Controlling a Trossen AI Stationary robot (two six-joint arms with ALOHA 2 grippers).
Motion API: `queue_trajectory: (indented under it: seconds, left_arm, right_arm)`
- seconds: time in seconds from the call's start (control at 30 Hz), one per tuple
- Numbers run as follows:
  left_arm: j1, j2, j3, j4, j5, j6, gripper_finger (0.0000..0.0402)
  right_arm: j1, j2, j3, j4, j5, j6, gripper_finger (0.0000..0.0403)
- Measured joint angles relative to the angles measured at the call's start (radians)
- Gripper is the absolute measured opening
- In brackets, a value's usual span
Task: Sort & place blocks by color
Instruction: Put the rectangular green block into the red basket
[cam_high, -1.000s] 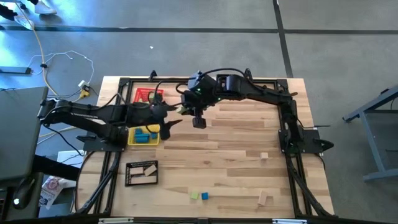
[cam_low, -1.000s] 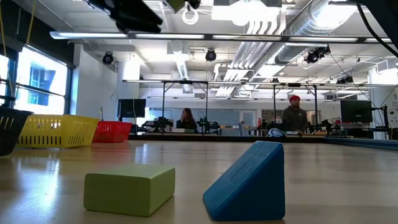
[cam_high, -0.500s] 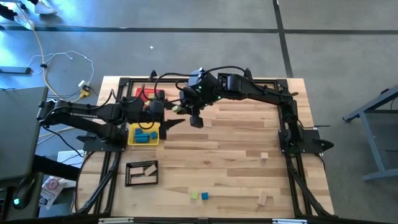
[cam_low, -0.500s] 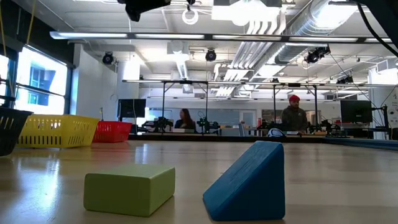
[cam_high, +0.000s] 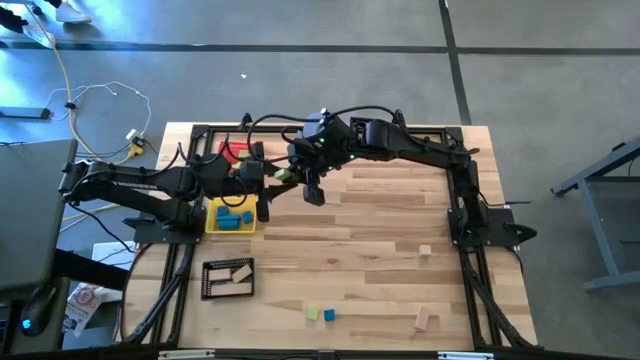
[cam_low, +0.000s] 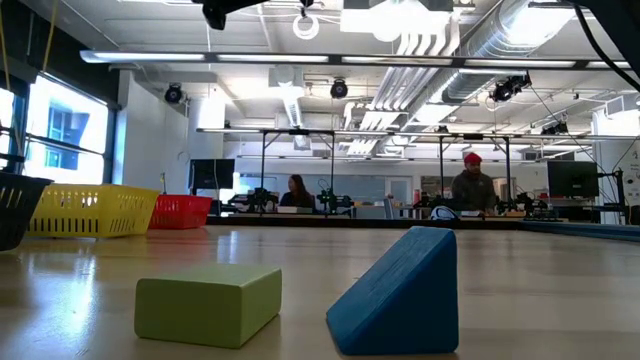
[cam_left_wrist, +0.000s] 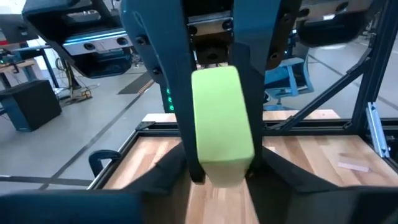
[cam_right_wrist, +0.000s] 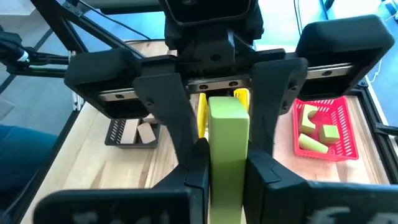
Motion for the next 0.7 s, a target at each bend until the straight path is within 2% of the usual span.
queue_trajectory:
  seconds: [0.13,0.27,0.5,0.7]
  left_arm:
    - [0.000,0.000,-0.001,-0.004,0.001,0.016,0.0070]
    - [0.000,0.000,-0.001,-0.006,0.004,0.020,0.0061]
    - [0.021,0.001,-0.001,-0.047,-0.014,0.050,0.0061]
    - [0.042,0.000,0.000,-0.136,-0.116,0.088,0.0034]
  right_arm:
    - [0.000,0.000,0.000,-0.005,0.001,0.015,0.0033]
    - [0.000,-0.001,0.000,-0.012,-0.012,0.013,0.0041]
    - [0.021,0.000,-0.001,-0.018,0.063,-0.002,0.0112]
    - [0.037,0.004,-0.002,-0.051,0.191,0.028,0.0161]
